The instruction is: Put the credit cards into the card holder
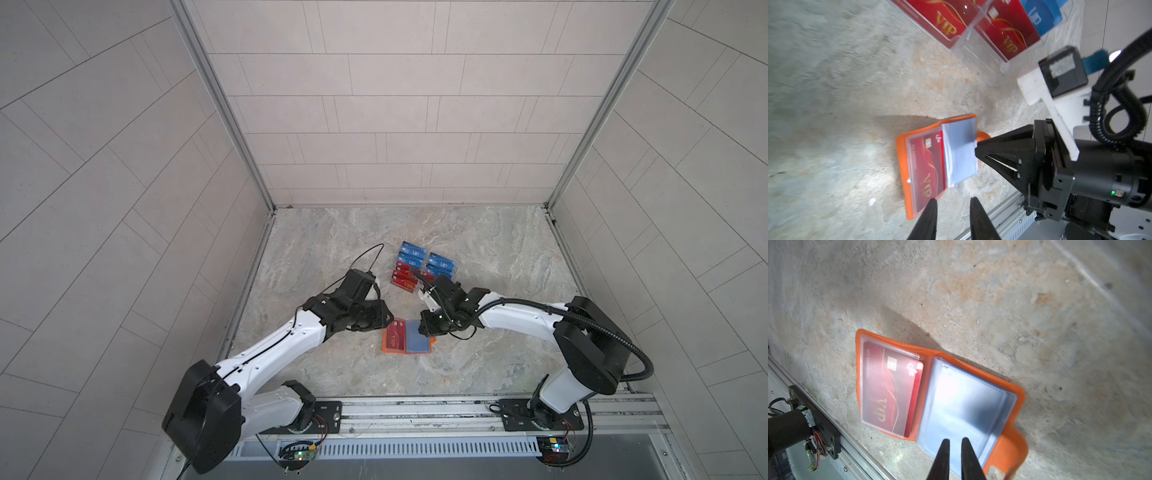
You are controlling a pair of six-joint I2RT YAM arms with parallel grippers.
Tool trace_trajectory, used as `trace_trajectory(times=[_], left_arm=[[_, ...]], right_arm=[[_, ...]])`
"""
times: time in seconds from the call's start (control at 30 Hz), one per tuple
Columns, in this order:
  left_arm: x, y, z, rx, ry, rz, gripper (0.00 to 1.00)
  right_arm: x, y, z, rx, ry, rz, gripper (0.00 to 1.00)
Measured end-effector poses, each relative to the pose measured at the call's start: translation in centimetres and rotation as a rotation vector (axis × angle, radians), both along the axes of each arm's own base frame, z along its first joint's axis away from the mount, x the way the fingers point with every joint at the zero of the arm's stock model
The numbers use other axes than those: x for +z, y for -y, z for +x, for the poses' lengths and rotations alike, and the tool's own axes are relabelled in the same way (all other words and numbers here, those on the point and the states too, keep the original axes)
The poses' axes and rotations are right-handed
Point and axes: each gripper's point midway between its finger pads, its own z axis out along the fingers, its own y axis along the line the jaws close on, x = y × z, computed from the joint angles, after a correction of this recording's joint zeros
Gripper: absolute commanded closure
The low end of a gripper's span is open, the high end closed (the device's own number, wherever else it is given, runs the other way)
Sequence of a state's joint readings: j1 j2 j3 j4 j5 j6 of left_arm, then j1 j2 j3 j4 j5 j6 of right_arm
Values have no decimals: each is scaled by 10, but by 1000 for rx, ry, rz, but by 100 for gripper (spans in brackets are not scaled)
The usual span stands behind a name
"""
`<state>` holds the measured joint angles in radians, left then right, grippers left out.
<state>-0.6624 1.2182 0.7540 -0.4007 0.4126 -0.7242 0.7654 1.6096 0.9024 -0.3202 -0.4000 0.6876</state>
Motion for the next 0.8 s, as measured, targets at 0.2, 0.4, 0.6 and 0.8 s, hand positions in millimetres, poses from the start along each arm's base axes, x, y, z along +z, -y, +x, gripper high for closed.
trace_trajectory(times=[0.2, 0.4, 0.6, 0.8], left_arm=[[-17, 32, 4, -14, -23, -39, 69], [-45, 48, 12, -17, -80, -55, 65], [-63, 50, 9, -31, -114, -58, 62], [-74, 47, 8, -27, -126, -64, 62]], right_arm=[[-13, 12, -5, -10, -5, -47, 85], [-20, 19, -6, -21, -10, -69, 84], [-21, 20, -3, -34, -6, -58, 85], [-26, 22, -5, -35, -18, -68, 85]])
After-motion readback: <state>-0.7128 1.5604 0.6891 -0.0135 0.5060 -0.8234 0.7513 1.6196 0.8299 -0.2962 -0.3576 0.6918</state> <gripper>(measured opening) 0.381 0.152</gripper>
